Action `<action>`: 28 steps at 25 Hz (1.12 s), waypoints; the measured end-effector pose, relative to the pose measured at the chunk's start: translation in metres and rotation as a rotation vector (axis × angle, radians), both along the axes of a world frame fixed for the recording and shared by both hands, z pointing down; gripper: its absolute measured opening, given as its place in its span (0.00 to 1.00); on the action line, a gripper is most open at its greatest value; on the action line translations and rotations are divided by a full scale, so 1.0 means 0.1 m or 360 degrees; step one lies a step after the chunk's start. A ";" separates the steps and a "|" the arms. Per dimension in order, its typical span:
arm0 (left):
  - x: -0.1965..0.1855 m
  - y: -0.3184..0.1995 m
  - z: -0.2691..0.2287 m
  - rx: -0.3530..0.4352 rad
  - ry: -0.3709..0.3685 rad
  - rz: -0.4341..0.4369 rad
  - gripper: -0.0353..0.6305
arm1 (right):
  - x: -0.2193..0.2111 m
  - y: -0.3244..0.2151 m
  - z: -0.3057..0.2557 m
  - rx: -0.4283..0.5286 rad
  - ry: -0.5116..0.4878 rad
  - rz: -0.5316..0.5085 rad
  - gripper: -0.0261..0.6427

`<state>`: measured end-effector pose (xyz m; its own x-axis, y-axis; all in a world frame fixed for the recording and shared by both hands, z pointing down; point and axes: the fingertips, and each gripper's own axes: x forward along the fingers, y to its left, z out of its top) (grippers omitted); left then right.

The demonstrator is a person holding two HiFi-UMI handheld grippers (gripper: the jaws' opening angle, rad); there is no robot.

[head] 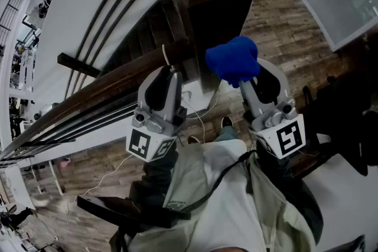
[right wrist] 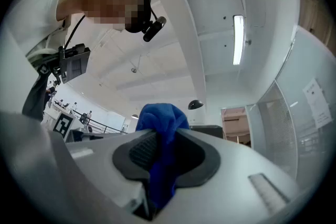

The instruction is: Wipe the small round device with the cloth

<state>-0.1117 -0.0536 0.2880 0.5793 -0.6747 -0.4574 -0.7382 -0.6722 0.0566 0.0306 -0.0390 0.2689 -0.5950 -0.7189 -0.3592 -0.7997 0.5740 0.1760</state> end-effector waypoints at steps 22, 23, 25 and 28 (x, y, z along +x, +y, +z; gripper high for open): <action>0.21 -0.28 -0.57 0.0198 -0.0185 0.0033 0.04 | 0.03 -0.25 -0.07 -0.0002 0.0292 0.0103 0.15; 0.21 -0.33 -0.62 0.0218 -0.0204 0.0030 0.04 | 0.06 -0.28 -0.11 0.0019 0.0331 0.0124 0.15; 0.21 -0.44 -0.72 0.0252 -0.0239 0.0021 0.04 | 0.14 -0.36 -0.19 0.0053 0.0365 0.0159 0.15; 0.24 -0.61 -0.86 0.0297 -0.0328 -0.0001 0.10 | 0.28 -0.52 -0.42 0.0085 0.0353 0.0192 0.15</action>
<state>-0.0873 -0.1145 0.2021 0.6726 -0.5903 -0.4464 -0.7218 -0.6562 -0.2198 0.0590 -0.0911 0.2268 -0.5745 -0.7730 -0.2692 -0.8004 0.4618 0.3823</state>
